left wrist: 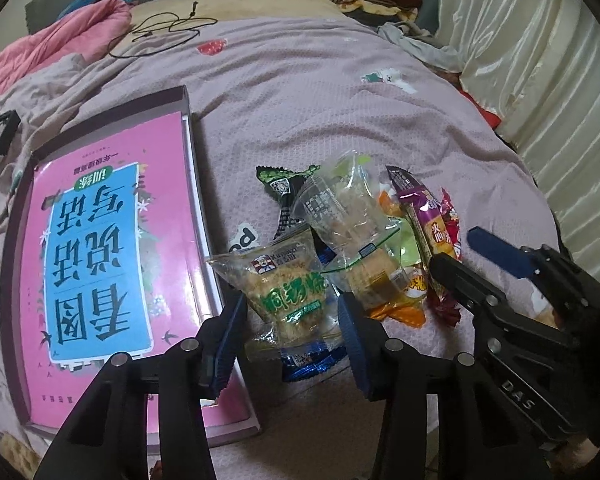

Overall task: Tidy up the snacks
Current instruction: 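Grasp the green-labelled bread packet with the left tool while the right tool grasps the yellow rice-roll stick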

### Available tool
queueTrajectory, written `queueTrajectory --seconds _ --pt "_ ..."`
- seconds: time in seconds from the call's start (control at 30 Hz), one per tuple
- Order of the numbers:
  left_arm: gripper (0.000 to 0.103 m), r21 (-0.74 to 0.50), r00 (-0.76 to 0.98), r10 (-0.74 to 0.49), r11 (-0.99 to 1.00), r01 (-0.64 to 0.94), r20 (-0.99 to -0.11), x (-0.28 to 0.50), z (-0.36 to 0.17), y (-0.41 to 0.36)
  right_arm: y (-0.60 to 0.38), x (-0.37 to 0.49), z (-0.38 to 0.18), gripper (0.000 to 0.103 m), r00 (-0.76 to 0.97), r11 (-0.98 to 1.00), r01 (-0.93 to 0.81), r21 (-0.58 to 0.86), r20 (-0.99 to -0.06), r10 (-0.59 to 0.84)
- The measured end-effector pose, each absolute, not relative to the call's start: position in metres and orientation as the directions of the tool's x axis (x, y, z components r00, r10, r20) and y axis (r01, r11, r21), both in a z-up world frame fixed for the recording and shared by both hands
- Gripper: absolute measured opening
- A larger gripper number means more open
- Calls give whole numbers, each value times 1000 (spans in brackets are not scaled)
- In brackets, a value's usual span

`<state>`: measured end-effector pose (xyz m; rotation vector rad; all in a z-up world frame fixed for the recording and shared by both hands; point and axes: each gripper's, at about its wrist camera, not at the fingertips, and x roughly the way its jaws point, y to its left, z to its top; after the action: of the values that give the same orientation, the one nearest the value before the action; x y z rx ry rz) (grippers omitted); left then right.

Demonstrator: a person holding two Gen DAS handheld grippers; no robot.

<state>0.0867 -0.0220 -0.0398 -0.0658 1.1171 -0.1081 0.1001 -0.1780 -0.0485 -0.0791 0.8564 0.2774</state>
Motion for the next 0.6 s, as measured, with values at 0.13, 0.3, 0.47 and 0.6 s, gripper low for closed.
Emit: queueTrajectory --seconds 0.13,0.3,0.47,0.6 --pt "48 -104 436 -117 993 53 -892 90 -41 -23 -177 106 -54 39 613 959 -279 47 -760 216" --pt "48 -91 428 -101 995 44 -898 95 -44 -25 -175 111 -61 33 606 956 -289 55 -763 226" --pt "47 -99 434 -112 994 52 -894 100 -47 -25 -173 109 -65 20 619 952 -303 45 -750 233" --pt "45 -109 442 -128 992 68 -888 99 -47 -23 -178 107 -61 20 635 954 -292 62 -734 242"
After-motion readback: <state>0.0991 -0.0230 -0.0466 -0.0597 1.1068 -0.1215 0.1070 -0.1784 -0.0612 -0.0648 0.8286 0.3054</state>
